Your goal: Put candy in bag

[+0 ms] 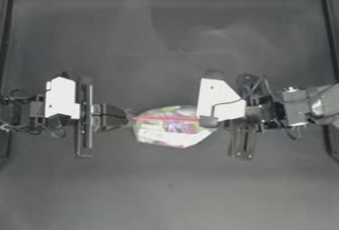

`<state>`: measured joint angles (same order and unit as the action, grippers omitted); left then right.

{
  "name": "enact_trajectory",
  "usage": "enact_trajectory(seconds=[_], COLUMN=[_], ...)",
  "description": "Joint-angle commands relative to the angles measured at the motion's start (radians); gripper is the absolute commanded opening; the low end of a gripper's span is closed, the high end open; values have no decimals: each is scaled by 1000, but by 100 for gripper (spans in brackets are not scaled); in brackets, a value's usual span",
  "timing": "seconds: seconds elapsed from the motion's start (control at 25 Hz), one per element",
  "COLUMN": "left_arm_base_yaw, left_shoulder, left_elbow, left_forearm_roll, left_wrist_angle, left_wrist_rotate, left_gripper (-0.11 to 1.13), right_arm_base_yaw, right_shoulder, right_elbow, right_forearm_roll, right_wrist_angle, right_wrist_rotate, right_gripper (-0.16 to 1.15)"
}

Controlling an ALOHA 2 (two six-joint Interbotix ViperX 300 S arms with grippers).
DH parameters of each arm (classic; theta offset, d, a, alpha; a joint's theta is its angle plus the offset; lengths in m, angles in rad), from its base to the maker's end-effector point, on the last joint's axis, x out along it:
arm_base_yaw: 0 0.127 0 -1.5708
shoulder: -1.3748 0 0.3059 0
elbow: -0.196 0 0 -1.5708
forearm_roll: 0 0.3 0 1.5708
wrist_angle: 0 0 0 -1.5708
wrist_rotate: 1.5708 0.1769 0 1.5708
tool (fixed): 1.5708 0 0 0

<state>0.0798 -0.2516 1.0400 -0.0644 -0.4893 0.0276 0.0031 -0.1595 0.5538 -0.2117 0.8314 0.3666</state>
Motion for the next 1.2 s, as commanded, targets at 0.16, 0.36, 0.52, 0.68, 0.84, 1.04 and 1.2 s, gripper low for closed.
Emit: enact_trajectory(seconds=[0.16,0.36,0.52,0.68,0.84,1.04,1.2], left_arm_base_yaw=[0,0,0,0,0,0,0], left_shoulder=[-14,-12,-12,-12,-12,-12,-12], left_elbow=[-5,-5,-5,-3,-3,-3,-14], left_forearm_roll=[-2,-3,-2,-3,-3,-3,-2], left_wrist_angle=[-3,-3,-3,-3,-3,-3,-6], left_wrist_rotate=[0,0,0,0,0,0,5], left_gripper=[3,3,3,3,3,3,3], right_arm_base_yaw=[2,0,6,11,11,11,11], right_shoulder=[-52,-83,-95,-100,-106,-114,-126], right_elbow=[37,74,86,94,101,97,69], right_forearm_roll=[6,6,2,2,2,0,-5], right_wrist_angle=[20,20,20,25,37,40,40], right_wrist_rotate=[21,44,58,63,63,64,60], right_gripper=[6,6,6,6,6,5,6])
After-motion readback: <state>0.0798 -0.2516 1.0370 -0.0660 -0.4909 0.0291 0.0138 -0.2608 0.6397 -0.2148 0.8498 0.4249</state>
